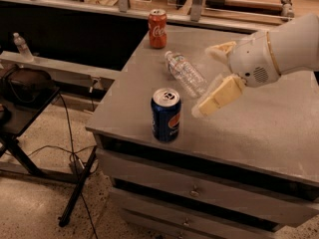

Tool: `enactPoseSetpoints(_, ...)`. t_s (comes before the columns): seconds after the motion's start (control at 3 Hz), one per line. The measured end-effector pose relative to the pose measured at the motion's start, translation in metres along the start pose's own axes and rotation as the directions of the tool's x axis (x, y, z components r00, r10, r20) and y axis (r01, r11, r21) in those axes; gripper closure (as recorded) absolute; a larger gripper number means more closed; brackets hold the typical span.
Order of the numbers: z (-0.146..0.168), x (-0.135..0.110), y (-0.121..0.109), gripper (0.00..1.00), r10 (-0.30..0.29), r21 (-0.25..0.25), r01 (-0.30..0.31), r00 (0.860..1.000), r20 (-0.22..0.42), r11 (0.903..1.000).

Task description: Move pepsi can near coke can

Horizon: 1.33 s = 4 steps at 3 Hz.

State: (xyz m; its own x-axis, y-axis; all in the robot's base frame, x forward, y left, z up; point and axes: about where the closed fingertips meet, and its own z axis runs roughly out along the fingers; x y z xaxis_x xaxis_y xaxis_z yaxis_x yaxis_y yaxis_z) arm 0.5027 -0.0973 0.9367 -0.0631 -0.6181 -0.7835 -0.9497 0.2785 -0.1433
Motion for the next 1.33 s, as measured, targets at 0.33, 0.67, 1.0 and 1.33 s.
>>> enactPoseSetpoints(0.33,0.009,-0.002,0.008,0.0,-0.013,-0.019,0.018,0.978,0.207,0.9997)
enactPoseSetpoints(0.67,0.008,-0.011,0.03,0.0,-0.03,-0.018,0.04,0.925,0.38,0.999)
enactPoseSetpoints(1.0,0.004,-0.018,0.038,0.0,-0.058,-0.005,0.067,0.903,0.426,0.9978)
enactPoseSetpoints(1.33,0.018,-0.02,0.038,0.0,0.003,-0.051,0.02,0.913,0.408,0.9985)
